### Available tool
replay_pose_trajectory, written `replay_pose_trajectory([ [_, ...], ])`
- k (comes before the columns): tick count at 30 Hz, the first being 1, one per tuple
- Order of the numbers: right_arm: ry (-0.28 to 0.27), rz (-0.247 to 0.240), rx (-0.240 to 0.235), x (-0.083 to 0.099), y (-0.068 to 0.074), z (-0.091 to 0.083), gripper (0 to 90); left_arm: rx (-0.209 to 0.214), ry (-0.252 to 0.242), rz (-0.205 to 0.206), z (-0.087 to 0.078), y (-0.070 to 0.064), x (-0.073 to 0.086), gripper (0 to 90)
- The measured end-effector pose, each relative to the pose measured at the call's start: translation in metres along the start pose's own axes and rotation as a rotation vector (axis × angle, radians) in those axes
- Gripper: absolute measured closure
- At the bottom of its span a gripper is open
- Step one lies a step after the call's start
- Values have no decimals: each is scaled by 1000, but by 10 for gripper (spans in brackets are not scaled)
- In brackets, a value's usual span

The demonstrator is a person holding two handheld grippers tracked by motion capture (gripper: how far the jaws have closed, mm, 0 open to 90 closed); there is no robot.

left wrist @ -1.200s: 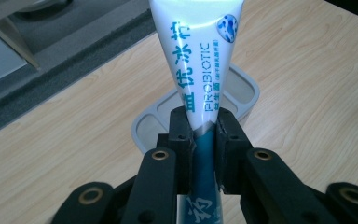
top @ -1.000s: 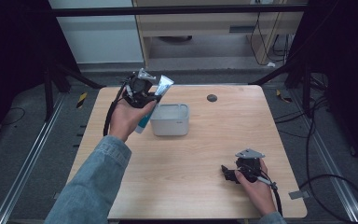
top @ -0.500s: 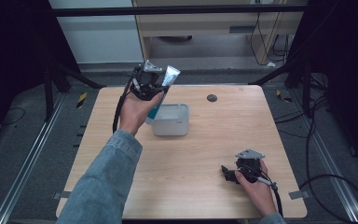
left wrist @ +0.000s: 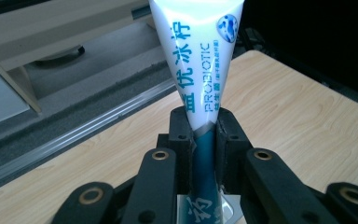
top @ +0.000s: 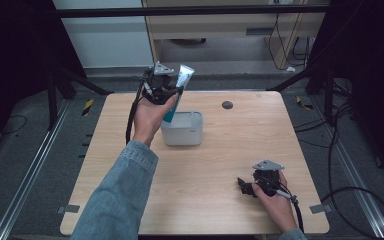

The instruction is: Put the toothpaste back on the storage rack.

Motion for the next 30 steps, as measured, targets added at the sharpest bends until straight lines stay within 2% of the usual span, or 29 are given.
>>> replay_pose_trajectory([
  [3, 0, 0, 0, 0, 0, 0, 83, -6, -18, 0, -1, 0, -3, 789],
  [4, 0, 0, 0, 0, 0, 0, 84, -12, -43, -5, -2, 1, -6, 789],
  [5, 0, 0, 0, 0, 0, 0, 84, -12, -43, -5, -2, 1, -6, 789],
  [7, 0, 0, 0, 0, 0, 0, 83, -17, -77, -15, -2, 2, -11, 789],
  [13, -1, 0, -1, 0, 0, 0, 83, -23, -124, -19, 2, 3, -15, 789],
  [20, -1, 1, 0, 0, 0, 0, 83, -27, -156, -22, 5, 2, -20, 788],
  [23, -2, -1, 0, 0, 0, 0, 83, -28, -172, -38, 7, 3, -22, 788],
  [29, -2, 0, 0, 0, 0, 0, 83, -24, -204, -40, 9, 4, -23, 788],
  [30, -2, -1, 0, 0, 0, 0, 83, -14, -207, -50, 11, 4, -24, 788],
])
Point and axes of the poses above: each handheld gripper's, and its own axes: z roughly forward along the jaws, x roughly out of its underside, y roughly to its left, the point moved 10 cm from there along z, roughly forward along the jaws, and after that the axes turned 6 degrees about -x, right-handed, at the moved point
